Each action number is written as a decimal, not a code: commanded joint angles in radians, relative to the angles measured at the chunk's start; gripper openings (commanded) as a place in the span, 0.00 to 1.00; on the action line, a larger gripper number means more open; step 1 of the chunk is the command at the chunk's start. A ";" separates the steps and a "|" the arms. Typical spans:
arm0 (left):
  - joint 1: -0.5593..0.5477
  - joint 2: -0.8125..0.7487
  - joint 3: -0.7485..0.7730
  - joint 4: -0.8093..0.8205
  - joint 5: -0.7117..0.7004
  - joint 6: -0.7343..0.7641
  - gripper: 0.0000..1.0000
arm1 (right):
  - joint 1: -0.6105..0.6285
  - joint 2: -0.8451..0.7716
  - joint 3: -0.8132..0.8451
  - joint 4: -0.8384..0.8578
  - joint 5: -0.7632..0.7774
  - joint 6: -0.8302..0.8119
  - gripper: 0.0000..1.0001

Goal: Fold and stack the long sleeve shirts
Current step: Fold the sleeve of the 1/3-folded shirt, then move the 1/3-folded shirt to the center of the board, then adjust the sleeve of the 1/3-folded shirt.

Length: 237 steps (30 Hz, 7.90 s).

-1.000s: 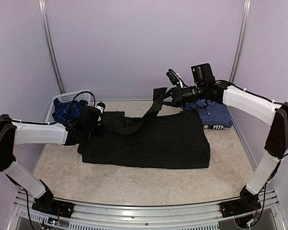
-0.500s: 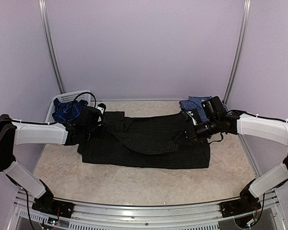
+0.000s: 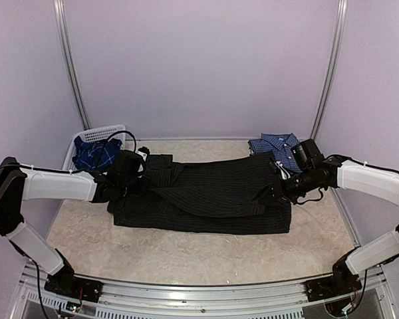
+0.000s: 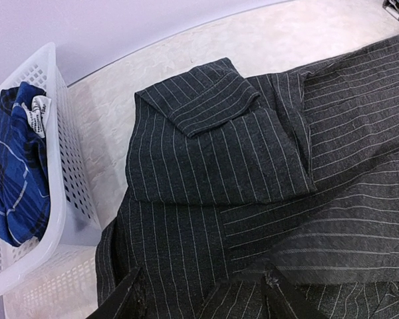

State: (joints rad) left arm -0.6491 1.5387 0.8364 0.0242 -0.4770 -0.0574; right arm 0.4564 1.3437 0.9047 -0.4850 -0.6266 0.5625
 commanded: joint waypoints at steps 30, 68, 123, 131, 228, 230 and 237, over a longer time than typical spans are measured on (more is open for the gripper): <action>-0.042 0.067 0.061 -0.059 -0.026 0.011 0.55 | -0.141 0.212 0.030 -0.233 0.345 -0.288 0.00; -0.111 0.292 0.154 0.009 0.442 -0.095 0.62 | -0.007 0.122 0.005 0.035 0.347 -0.245 0.50; -0.128 0.091 0.235 -0.325 0.306 -0.248 0.99 | -0.078 0.089 0.103 0.096 0.587 -0.274 0.56; 0.063 0.139 0.231 -0.258 0.454 -0.243 0.93 | -0.230 0.273 0.186 0.215 0.430 -0.351 0.54; -0.023 0.032 0.106 -0.302 0.398 -0.212 0.60 | -0.242 0.578 0.296 0.242 0.220 -0.429 0.52; -0.047 0.030 0.106 -0.319 0.372 -0.210 0.65 | -0.242 0.579 0.295 0.244 0.216 -0.427 0.52; -0.097 0.054 0.120 -0.398 0.225 -0.210 0.76 | -0.243 0.582 0.292 0.247 0.201 -0.425 0.52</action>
State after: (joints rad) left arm -0.7338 1.5902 0.9508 -0.3119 -0.1410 -0.2794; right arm 0.2138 1.9461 1.2095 -0.2558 -0.4076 0.1352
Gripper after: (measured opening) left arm 0.749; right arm 0.522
